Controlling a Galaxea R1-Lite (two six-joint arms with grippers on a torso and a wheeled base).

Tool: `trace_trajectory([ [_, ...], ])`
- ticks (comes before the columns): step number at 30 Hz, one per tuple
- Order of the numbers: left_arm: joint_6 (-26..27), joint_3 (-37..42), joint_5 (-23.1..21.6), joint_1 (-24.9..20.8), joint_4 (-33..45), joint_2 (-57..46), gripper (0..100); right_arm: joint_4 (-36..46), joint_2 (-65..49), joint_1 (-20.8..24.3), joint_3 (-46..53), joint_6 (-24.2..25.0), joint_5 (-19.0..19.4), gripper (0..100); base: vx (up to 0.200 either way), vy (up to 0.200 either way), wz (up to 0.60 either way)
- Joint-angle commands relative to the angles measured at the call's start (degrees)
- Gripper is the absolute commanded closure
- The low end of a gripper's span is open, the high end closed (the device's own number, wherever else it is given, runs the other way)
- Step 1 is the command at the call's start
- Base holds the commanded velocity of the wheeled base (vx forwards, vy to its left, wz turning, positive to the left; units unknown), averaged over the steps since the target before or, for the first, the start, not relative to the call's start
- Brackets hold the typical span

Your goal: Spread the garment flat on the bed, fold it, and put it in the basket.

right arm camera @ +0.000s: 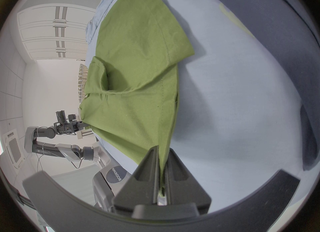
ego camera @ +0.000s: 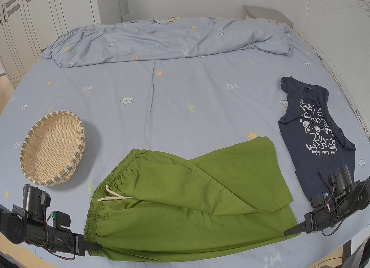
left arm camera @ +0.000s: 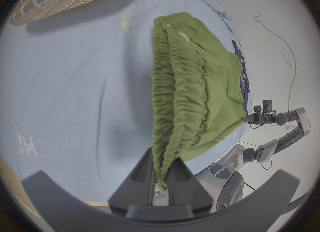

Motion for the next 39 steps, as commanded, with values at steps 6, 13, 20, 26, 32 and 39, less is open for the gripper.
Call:
trace_trajectory([
  [6,-0.06,-0.61,-0.07,-0.03,-0.16,3.57,100,-2.35,3.43,0.33,1.39,-0.19,0.0,100,0.0,0.0,0.0],
  [13,-0.06,-0.78,-0.07,-0.03,-0.16,3.57,100,-2.44,3.52,0.33,1.66,-0.45,0.18,100,0.0,0.0,0.0],
  [20,0.12,-0.61,-0.07,-0.3,-0.16,3.49,0,-2.44,4.14,0.33,1.66,-1.15,0.09,0,0.0,0.0,0.0],
  [26,0.73,0.01,0.01,-0.21,-0.69,1.9,0,-2.44,3.87,0.07,1.74,-1.15,0.27,0,0.0,0.0,0.0],
  [32,0.64,0.19,-0.07,3.66,-0.78,-6.09,0,-2.44,0.27,-0.46,1.39,-0.8,0.36,0,0.0,0.0,0.0],
  [39,-0.68,-2.71,-4.82,8.67,-0.86,-13.65,0,-2.17,-10.8,-0.2,-1.51,1.04,-0.17,0,0.0,0.0,0.0],
])
